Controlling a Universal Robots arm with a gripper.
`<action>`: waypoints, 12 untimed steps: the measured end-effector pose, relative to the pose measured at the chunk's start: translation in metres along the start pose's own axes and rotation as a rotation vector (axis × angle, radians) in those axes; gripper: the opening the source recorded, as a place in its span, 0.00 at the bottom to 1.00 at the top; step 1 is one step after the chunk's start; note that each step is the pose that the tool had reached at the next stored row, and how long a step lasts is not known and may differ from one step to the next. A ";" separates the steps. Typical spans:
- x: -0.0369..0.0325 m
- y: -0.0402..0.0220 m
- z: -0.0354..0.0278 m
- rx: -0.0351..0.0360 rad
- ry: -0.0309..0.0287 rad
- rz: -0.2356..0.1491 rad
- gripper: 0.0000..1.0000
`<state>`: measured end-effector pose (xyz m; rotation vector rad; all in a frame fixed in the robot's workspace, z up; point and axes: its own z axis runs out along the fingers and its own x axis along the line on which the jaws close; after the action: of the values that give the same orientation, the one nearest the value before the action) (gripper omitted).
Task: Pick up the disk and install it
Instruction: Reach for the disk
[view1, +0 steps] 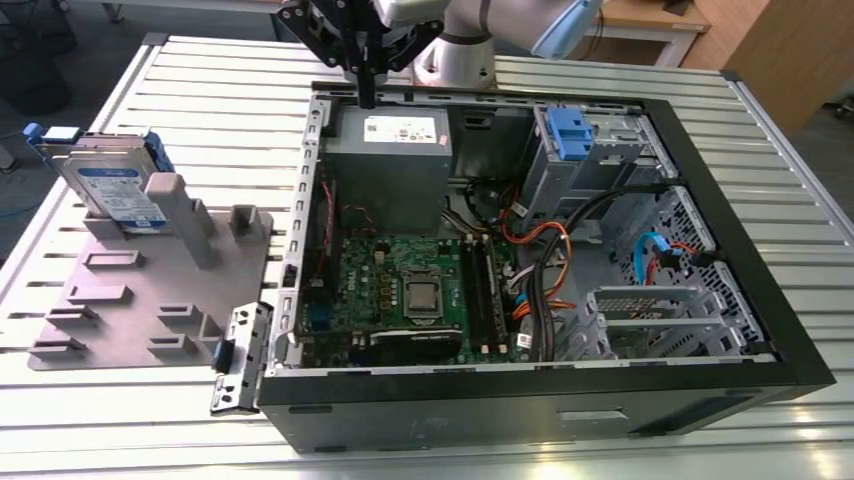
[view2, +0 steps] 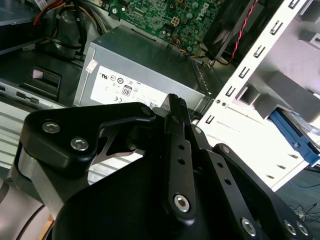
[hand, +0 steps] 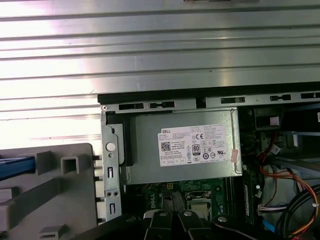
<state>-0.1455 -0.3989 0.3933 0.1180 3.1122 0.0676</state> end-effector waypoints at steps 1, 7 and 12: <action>0.0001 0.0000 0.0000 -0.0001 0.0000 0.000 0.11; 0.0017 -0.0001 0.0000 -0.0001 -0.0001 0.000 0.11; 0.0039 -0.0003 -0.0001 0.0000 0.0000 0.000 0.11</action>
<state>-0.1494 -0.3989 0.3933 0.1180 3.1122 0.0676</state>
